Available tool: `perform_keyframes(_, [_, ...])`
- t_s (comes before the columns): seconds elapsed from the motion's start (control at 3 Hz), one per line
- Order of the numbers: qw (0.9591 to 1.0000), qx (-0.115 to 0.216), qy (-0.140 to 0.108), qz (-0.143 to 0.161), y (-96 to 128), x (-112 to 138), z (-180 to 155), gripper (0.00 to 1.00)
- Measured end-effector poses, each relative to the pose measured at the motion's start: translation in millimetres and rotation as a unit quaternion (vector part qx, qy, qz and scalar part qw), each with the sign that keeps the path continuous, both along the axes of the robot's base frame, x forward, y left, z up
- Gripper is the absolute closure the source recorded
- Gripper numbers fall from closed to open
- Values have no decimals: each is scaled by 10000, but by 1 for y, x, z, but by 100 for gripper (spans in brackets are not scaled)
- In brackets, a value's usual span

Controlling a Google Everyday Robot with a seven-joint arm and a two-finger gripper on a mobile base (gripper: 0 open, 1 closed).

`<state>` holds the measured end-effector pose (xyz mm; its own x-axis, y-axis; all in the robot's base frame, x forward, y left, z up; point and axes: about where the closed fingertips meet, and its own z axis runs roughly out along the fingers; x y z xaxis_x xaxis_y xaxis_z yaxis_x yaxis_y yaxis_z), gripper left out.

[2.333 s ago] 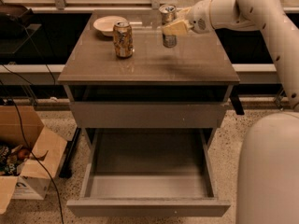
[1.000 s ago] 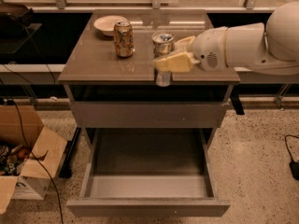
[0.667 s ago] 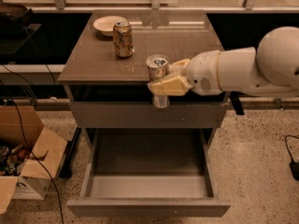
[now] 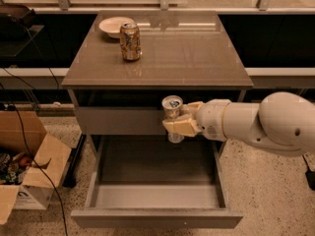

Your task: Place redbull can into middle drawer

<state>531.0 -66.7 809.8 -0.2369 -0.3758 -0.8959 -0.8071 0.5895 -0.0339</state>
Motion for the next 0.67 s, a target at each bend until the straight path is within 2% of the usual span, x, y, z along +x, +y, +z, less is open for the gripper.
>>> perform_keyframes(0.33, [9987, 109, 96, -492, -18, 0, -51, 100])
perform_keyframes(0.67, [9948, 249, 262, -950, -34, 4, -103, 100])
